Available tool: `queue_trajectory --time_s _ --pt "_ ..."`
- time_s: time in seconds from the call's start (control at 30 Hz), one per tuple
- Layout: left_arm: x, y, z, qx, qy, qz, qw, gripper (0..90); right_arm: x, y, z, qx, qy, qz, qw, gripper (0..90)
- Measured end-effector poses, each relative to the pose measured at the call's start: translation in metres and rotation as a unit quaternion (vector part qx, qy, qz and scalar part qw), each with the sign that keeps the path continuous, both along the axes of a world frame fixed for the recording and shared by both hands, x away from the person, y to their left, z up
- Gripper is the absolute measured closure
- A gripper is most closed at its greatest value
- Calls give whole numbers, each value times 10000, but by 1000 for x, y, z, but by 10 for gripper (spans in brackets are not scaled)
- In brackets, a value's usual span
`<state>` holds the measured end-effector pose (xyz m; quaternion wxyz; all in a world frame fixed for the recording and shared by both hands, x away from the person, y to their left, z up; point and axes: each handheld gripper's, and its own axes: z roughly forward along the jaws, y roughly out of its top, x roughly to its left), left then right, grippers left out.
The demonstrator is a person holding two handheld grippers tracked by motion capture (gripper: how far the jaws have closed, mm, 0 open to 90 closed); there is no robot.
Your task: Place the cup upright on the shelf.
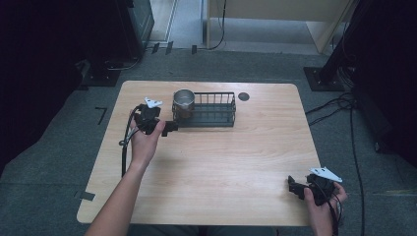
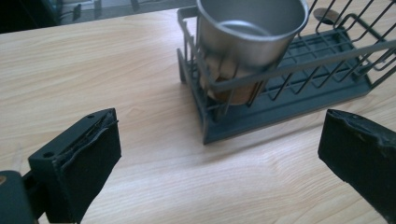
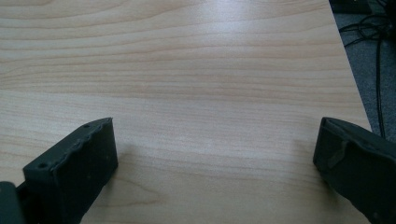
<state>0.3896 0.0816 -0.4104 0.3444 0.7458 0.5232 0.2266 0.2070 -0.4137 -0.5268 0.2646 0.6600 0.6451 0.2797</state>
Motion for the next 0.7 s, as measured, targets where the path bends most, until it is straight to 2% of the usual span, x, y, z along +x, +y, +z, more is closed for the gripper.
queue_trajectory --time_s 0.43,0.53,0.7 --pt "-28 31 -25 -63 103 264 9996 0 0 0 0 1 2 -2 10000 0" --pt "-34 41 -30 -153 114 370 9991 0 0 0 0 3 2 -6 10000 0" --pt "-44 51 -42 -124 167 468 9987 0 0 0 0 3 3 -4 10000 0"
